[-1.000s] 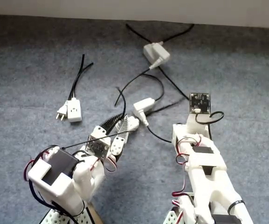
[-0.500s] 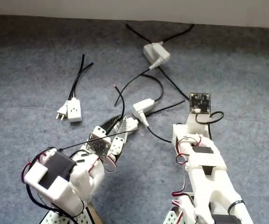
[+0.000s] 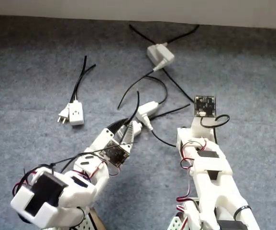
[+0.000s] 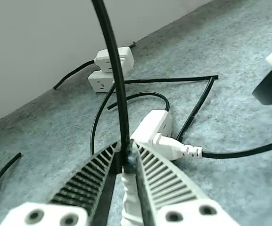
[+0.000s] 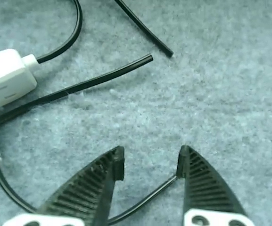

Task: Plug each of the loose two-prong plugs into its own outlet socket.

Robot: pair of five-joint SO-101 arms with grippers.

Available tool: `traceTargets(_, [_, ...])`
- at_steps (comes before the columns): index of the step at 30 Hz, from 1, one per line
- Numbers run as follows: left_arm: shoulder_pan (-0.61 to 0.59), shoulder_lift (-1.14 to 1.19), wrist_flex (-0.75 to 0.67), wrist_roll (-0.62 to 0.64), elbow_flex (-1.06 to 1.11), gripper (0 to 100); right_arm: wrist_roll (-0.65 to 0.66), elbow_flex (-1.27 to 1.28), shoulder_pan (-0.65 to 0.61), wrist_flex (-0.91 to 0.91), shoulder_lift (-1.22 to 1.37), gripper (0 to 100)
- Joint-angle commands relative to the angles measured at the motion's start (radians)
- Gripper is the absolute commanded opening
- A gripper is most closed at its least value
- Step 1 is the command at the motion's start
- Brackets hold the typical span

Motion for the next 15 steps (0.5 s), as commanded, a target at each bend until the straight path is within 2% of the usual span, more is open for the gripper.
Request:
traceTargets(1, [-0.008,-0.033,0.095,-0.069,0.019,1,0.009,-0.004,-0.004,-0.019,-0.024,19.1])
traceTargets(9, [-0.012,-0.062,0.110,-0.069,0.018,3,0.009,-0.002,-0.002,-0.019,-0.024,19.1])
traceTargets(15, [-0.085,-0.061,0.092,-0.023,0.018,32,0.009,-0.002,-0.002,-0.019,-0.024,19.1])
